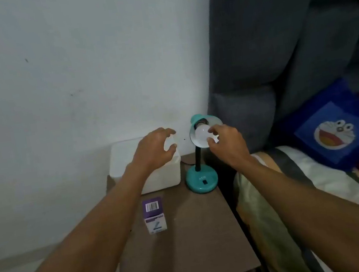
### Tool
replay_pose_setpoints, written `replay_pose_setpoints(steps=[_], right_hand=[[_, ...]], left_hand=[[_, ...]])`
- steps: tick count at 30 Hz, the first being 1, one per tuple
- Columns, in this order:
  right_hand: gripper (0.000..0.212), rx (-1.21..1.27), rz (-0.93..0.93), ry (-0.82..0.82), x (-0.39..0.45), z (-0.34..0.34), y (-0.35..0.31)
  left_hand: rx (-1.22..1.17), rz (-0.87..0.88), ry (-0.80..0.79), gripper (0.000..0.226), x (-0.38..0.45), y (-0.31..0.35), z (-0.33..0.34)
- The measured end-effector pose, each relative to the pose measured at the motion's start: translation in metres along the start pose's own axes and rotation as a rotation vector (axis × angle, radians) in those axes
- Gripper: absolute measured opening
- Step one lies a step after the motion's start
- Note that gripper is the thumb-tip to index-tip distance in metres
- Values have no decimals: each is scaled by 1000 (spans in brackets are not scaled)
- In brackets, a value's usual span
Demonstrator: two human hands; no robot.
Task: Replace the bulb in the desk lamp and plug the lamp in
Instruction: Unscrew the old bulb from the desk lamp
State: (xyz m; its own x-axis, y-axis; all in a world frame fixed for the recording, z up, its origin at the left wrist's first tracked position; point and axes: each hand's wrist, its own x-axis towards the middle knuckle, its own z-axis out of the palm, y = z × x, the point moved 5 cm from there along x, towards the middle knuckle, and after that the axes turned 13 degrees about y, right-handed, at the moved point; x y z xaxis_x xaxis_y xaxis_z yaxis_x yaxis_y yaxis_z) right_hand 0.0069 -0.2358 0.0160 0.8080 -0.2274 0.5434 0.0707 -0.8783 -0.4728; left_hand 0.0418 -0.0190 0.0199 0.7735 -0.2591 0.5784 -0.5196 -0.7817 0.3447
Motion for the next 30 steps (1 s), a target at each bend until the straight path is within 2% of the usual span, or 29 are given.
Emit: replay_pose_setpoints(steps=[5, 11, 15, 20, 24, 30], right_hand=[[47, 66, 82, 23, 5, 18, 20], [55, 191, 164, -14, 19, 39, 27], [55, 290, 197, -8, 26, 49, 25], [50, 319, 182, 9, 30, 54, 25], [51, 217, 90, 3, 31, 58, 23], [59, 137, 54, 63, 22, 61, 15]], left_hand=[[-115, 101, -28, 93, 8, 8, 42], [-256, 132, -94, 121, 30, 15, 74], [-310, 191, -97, 116, 40, 16, 94], [-315, 218, -7, 105, 45, 6, 105], [-327, 250, -13, 104, 45, 6, 104], [-313, 257, -21, 105, 44, 0, 106]])
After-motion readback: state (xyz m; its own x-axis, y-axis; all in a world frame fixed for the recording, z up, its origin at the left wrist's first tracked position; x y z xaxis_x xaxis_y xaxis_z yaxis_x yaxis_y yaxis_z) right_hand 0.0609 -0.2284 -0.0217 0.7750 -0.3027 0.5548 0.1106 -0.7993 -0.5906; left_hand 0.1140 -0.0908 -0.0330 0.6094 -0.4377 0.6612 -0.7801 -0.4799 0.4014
